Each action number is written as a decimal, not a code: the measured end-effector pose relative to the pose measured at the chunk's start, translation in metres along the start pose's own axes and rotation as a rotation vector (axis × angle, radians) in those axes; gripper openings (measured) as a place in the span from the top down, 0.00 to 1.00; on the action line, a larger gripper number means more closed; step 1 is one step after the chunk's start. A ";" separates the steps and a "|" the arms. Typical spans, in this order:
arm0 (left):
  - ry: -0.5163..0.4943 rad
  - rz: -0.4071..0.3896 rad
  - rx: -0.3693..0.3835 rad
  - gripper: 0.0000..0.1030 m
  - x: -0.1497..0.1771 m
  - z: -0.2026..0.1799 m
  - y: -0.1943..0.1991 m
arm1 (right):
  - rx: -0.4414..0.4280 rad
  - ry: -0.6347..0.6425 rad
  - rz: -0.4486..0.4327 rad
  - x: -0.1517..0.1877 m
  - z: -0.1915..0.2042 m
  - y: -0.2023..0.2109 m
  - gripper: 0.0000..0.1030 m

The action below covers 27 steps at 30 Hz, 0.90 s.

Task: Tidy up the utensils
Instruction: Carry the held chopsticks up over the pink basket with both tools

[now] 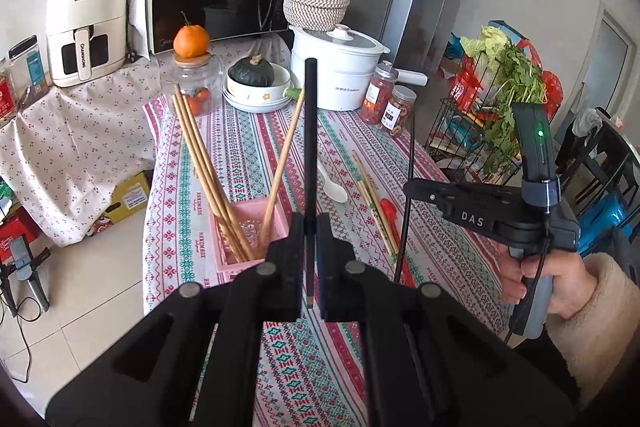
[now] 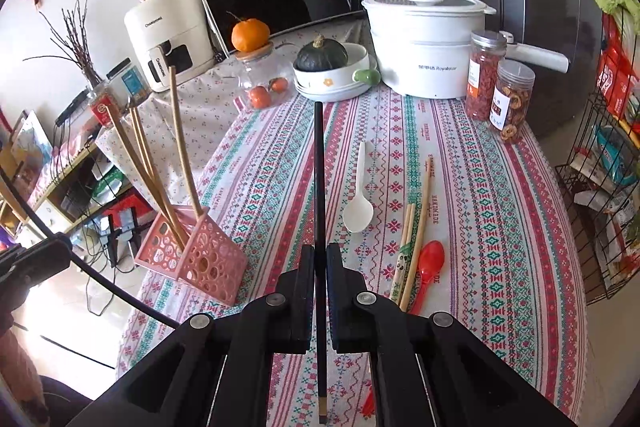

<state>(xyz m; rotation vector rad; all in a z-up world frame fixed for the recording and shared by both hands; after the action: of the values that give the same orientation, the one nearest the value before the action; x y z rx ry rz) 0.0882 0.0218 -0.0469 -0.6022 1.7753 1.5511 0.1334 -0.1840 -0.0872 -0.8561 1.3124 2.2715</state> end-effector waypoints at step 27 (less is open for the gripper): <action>0.112 -0.028 -0.151 0.94 -0.016 0.043 -0.029 | -0.100 0.188 -0.237 -0.040 0.086 0.060 0.95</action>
<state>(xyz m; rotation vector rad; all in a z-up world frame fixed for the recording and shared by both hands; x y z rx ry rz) 0.1282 0.0577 -0.0555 -0.7981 1.7328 1.6715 0.1006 -0.1397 0.0110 -1.2171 1.1119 2.1257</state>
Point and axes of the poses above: each gripper's, at about its wrist camera, not at the fingertips, and y roughly against the way its jaws point, z to its left, x to its underside, the point moved 2 cm from there along -y, roughly the way its jaws point, and after that the axes turned 14 degrees about -x, right-handed, at the moved point
